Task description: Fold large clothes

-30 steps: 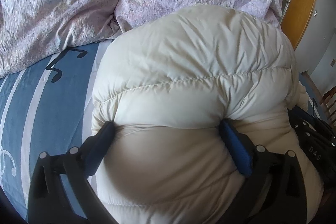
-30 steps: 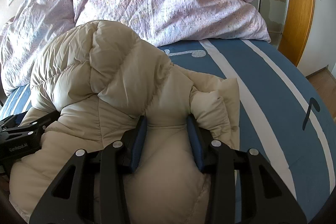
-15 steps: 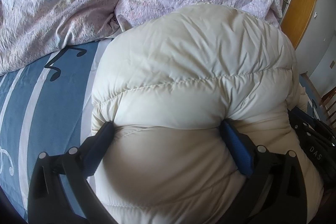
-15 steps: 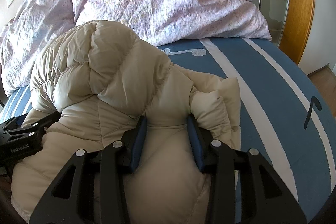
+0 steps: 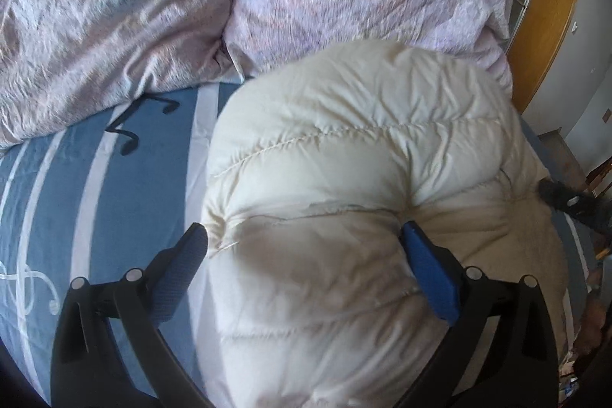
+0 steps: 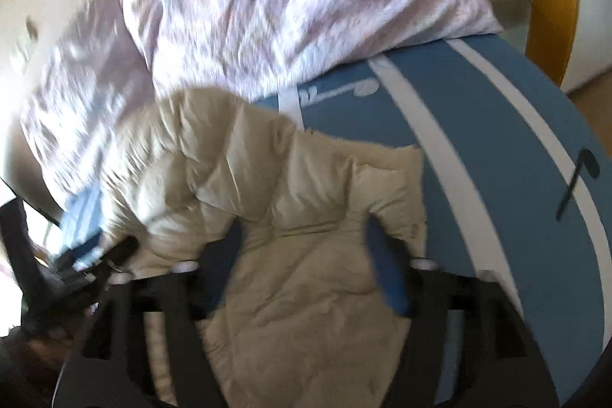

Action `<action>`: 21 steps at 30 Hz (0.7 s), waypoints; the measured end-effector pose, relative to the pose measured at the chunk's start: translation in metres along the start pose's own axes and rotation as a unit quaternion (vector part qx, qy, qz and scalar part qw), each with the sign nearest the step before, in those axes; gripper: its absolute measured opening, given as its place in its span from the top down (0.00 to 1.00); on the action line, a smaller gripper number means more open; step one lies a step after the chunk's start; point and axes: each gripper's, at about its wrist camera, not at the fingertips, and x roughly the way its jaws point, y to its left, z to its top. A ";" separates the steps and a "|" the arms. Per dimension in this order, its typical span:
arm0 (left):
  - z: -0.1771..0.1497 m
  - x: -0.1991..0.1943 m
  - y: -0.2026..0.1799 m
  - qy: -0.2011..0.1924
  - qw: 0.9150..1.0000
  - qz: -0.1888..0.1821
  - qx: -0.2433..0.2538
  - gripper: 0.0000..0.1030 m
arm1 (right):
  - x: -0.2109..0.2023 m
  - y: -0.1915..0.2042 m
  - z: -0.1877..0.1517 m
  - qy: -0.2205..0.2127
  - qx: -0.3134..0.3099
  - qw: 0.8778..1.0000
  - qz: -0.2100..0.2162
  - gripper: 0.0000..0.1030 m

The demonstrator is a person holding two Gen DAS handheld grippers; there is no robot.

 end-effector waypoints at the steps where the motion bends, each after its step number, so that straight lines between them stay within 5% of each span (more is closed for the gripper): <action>1: -0.001 -0.002 0.000 -0.001 1.000 0.000 0.001 0.03 | -0.006 -0.004 0.001 0.001 0.007 1.000 0.004 0.10; 13: -0.011 0.001 0.007 0.023 1.000 -0.012 -0.013 0.03 | 0.022 -0.056 -0.017 0.137 0.160 0.975 0.074 0.08; 21: -0.012 0.002 0.010 0.026 0.999 -0.016 -0.017 0.03 | 0.040 -0.057 -0.025 0.155 0.179 0.967 0.097 0.06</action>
